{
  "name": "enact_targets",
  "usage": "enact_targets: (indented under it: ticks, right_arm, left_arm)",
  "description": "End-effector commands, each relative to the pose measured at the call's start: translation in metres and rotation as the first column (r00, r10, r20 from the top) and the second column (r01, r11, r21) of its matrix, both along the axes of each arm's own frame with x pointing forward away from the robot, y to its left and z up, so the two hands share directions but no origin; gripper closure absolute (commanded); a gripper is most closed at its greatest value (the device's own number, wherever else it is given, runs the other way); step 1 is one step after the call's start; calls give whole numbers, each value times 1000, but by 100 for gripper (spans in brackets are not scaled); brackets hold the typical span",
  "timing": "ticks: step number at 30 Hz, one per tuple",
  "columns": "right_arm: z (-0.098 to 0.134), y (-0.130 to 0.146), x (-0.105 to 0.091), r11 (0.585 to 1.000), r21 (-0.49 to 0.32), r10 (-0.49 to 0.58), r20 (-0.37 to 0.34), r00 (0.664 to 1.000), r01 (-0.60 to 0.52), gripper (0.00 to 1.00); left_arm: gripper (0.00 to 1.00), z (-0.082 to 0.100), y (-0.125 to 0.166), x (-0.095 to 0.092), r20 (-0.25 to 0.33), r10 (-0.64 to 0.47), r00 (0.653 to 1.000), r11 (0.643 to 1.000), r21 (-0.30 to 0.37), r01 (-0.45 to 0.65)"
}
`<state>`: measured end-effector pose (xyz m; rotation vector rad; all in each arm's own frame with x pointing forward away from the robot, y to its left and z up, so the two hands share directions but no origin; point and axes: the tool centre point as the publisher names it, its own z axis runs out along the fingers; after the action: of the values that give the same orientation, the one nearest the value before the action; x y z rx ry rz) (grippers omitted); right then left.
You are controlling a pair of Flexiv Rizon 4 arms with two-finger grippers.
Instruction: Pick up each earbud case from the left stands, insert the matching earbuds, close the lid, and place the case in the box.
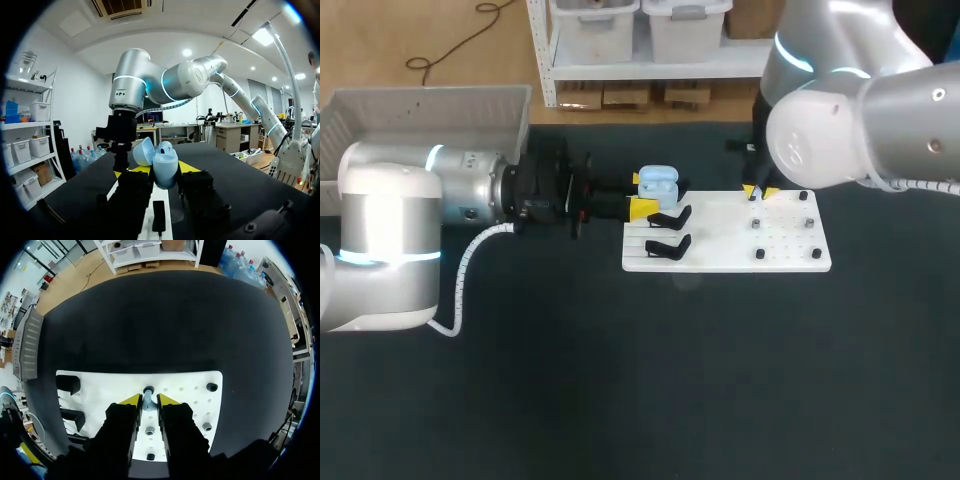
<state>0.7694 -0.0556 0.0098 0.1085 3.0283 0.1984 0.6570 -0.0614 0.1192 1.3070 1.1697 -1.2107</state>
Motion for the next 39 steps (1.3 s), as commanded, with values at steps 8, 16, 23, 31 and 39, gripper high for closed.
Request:
enact_targets:
  ticks: [8, 16, 23, 31, 39]
  right_arm:
    - [0, 1, -5, 1000, -14, -7, -6, 1000, 7, 100]
    - [19, 0, -13, 999, -34, -2, 21, 1000, 3, 100]
    - [53, -1, -28, 996, -86, 20, 60, 998, -14, 100]
    - [109, 4, -50, 981, -166, 113, 72, 991, -100, 100]
    - [163, 20, -70, 952, -239, 209, 54, 976, -191, 100]
  left_arm:
    - [100, 0, 0, -1, 1, 3, 1000, 1000, 0, -3]
    - [100, 0, 0, -1, 1, 3, 1000, 1000, 0, -3]
    - [100, 0, 0, -1, 1, 3, 1000, 1000, 0, -3]
    - [100, 0, 0, -1, 1, 3, 1000, 1000, 0, -3]
    - [100, 0, 0, -1, 1, 3, 1000, 1000, 0, -3]
